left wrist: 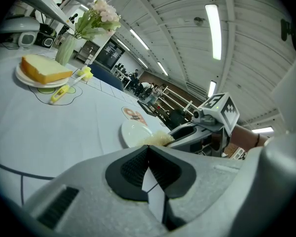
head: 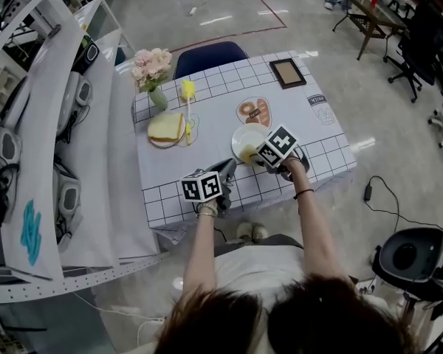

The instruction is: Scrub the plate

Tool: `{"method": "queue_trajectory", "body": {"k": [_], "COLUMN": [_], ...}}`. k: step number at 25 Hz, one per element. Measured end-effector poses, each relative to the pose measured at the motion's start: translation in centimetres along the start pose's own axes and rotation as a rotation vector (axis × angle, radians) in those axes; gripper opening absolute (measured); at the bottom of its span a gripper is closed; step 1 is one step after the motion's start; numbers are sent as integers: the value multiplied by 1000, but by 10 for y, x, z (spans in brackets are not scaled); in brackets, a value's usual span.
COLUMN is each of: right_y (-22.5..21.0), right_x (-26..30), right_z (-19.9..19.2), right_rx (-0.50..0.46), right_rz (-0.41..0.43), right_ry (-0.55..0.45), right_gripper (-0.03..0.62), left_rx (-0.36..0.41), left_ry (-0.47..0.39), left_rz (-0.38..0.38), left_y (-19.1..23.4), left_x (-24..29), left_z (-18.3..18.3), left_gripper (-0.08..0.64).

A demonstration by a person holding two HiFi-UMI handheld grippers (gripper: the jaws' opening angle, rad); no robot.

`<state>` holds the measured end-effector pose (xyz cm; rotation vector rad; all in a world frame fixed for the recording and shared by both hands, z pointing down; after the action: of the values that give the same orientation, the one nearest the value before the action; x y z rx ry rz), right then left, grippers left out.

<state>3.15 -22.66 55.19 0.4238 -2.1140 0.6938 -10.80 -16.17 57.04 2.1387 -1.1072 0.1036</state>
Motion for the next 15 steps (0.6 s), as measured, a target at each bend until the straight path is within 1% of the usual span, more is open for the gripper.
{"method": "queue_trajectory", "body": {"k": [15], "right_y": [1], "right_x": [15], "right_z": [21], "right_rx": [-16], "right_rz": [5], "right_ry": [-22], "right_gripper": [84], "left_rx": [-16], "left_ry": [-12], "left_rz": [32], "left_y": [19], "left_x": [-12], "left_z": [4], "left_gripper": [11]}}
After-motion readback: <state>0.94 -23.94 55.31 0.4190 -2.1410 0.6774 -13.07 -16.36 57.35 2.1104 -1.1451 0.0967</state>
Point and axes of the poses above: the fingertips, and each gripper's own axes: x forward along the fingers, y to its left, z out of its top, the point moved 7 cm from there along -x, backward along the fingers, and after that the axes turned 5 degrees about x, right-handed, at the moved point
